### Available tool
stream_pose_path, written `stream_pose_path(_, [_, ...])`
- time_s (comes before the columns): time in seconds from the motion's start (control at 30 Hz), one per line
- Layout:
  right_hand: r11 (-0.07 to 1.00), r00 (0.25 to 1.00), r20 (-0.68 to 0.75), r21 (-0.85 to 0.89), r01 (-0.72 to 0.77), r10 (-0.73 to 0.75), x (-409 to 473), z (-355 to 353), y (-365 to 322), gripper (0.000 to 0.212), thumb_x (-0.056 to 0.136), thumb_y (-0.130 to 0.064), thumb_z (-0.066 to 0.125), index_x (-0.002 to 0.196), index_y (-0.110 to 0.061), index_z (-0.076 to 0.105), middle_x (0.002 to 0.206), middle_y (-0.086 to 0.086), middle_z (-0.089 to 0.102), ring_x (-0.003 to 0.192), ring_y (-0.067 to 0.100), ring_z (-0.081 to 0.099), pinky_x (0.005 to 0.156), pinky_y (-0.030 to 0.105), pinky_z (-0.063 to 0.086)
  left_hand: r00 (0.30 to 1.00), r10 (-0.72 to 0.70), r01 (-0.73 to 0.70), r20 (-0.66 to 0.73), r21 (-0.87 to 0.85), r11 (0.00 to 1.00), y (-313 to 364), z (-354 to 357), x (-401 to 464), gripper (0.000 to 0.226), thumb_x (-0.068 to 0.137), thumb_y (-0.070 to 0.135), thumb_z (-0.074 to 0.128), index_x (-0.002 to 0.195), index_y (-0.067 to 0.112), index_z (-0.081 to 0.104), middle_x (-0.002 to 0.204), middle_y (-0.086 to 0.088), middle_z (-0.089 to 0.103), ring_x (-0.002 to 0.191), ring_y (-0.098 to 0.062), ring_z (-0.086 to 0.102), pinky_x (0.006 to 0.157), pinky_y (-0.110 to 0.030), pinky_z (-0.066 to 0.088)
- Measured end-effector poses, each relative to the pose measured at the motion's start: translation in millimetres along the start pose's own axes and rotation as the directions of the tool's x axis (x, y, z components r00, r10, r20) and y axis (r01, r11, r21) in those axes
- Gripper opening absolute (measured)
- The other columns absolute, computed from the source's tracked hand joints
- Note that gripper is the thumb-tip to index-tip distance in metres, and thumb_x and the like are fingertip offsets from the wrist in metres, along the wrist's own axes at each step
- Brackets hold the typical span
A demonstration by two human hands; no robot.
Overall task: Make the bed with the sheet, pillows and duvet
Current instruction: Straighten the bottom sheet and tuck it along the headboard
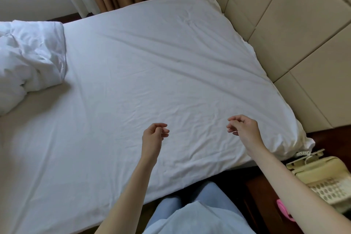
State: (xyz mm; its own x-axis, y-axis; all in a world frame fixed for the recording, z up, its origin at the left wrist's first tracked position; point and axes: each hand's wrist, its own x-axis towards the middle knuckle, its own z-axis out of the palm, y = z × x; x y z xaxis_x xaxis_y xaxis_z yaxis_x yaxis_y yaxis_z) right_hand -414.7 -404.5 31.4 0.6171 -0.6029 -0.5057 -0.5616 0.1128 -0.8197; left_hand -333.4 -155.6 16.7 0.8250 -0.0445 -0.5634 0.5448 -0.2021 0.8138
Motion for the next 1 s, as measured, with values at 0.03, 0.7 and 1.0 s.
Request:
stream_pose_path(0.03, [1.0,1.0,-0.003,0.005,0.008,-0.008,3,2,-5,0.016,0.087,-0.001,0.053,0.082,-0.011,0.064,0.069,0.005,0.064,0.062,0.018,0.059,0.065,0.025,0.044,1.0,0.015,-0.015,0.009,0.005,1.0,6,3,5,0.03,0.091,0.002,0.038,0.098,0.007,0.067,0.076,-0.001,0.066,0.072,-0.014,0.061,0.068,-0.021,0.044])
stream_pose_path(0.7, [0.954,0.949,0.142,-0.063,0.293,-0.282,342,6,-226,0.021,0.087,0.0,0.053,0.077,-0.016,0.062,0.071,0.005,0.064,0.057,0.01,0.059,0.053,0.009,0.042,0.958,0.25,-0.237,-0.139,0.103,0.966,213,193,247,0.031,0.091,0.005,0.036,0.101,0.01,0.065,0.082,-0.004,0.067,0.074,-0.013,0.062,0.069,-0.021,0.047])
stream_pose_path(1.0, [0.914,0.927,0.14,-0.171,0.369,-0.348,518,69,-258,0.026,0.082,-0.001,0.057,0.075,-0.026,0.061,0.074,-0.001,0.06,0.07,0.019,0.057,0.072,0.032,0.05,0.926,0.286,-0.226,-0.247,0.244,0.943,242,236,417,0.026,0.094,0.013,0.039,0.109,0.018,0.061,0.1,0.0,0.065,0.082,-0.013,0.059,0.072,-0.028,0.047])
